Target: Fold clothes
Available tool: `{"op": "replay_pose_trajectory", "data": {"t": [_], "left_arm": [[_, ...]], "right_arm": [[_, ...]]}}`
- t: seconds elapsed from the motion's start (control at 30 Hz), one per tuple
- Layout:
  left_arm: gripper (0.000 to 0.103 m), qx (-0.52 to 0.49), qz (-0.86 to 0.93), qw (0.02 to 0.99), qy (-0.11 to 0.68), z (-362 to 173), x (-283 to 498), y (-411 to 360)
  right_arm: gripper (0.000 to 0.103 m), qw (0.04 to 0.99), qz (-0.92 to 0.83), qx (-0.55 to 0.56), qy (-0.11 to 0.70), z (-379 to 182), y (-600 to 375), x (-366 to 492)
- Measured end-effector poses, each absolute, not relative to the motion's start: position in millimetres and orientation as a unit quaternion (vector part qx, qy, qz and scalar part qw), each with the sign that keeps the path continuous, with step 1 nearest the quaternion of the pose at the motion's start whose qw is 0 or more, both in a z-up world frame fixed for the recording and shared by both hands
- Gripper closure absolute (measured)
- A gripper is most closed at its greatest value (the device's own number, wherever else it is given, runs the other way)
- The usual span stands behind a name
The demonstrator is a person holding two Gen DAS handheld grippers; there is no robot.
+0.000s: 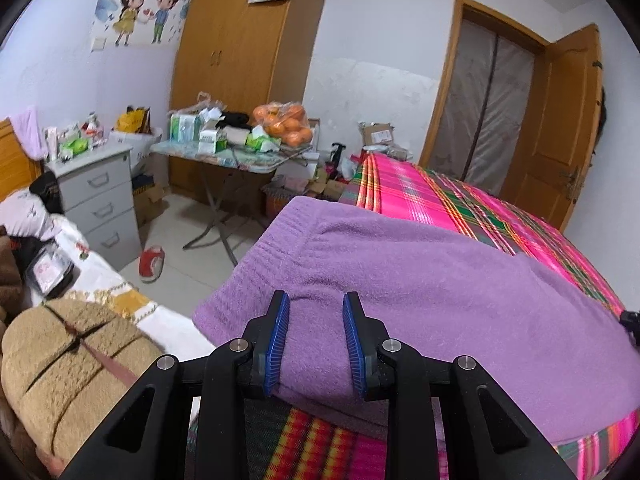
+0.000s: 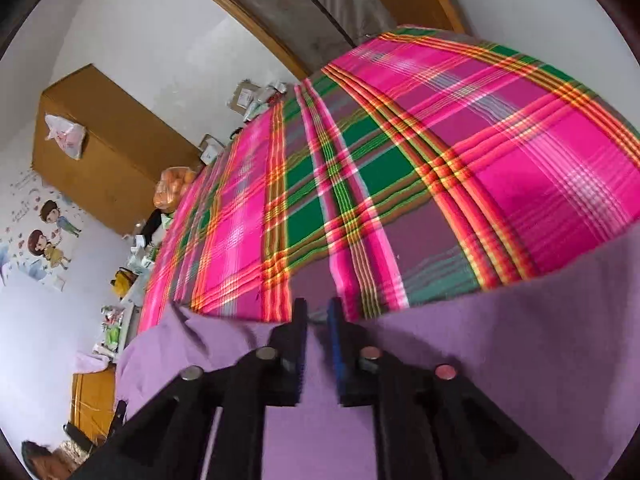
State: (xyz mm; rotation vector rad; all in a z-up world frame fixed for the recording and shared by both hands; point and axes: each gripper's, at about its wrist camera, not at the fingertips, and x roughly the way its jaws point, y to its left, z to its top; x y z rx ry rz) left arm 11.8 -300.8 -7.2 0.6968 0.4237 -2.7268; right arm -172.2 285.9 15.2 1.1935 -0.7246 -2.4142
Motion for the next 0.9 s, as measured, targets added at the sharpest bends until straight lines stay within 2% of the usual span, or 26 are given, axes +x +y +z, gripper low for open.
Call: {"op": "replay_pose_trajectory", "data": {"t": [0.1, 0.23, 0.33, 0.37, 0.63, 0.7, 0.8, 0.9], "left_arm": [[0.074, 0.233, -0.954, 0.129, 0.141, 5.9, 13.8, -280.8], [0.074, 0.233, -0.963, 0.074, 0.111, 16.8, 9.0, -239.8], [0.074, 0.243, -0.964, 0.041, 0.097, 15.4, 1.7, -215.5], [0.074, 0.25, -0.963, 0.03, 0.093, 12.6, -1.7, -208.1], [0.074, 0.28, -0.957, -0.006, 0.068, -4.7, -13.1, -179.6], [0.074, 0.288, -0.955, -0.003, 0.069, -10.1, -15.6, -178.8], [0.074, 0.279, -0.958, -0.004, 0.065, -11.3, -16.1, -177.4], [0.074, 0.274, -0.96, -0.003, 0.061, -13.0, -14.6, -175.5]], "right_arm": [[0.088, 0.219, -0.856, 0.41, -0.227, 25.9, 265.2, -157.8], [0.085, 0.25, -0.869, 0.399, -0.15, 36.8, 222.3, -157.0], [0.068, 0.243, -0.883, 0.39, -0.093, 43.0, 206.9, -158.1], [0.066, 0.237, -0.886, 0.392, -0.076, 43.1, 203.7, -159.8], [0.068, 0.204, -0.881, 0.427, -0.002, 23.3, 185.3, -174.3], [0.069, 0.192, -0.882, 0.431, -0.012, 18.8, 192.0, -177.9], [0.07, 0.119, -0.901, 0.418, 0.005, 19.5, 213.1, -176.2], [0.071, 0.109, -0.908, 0.401, -0.048, 25.6, 257.4, -160.7]]}}
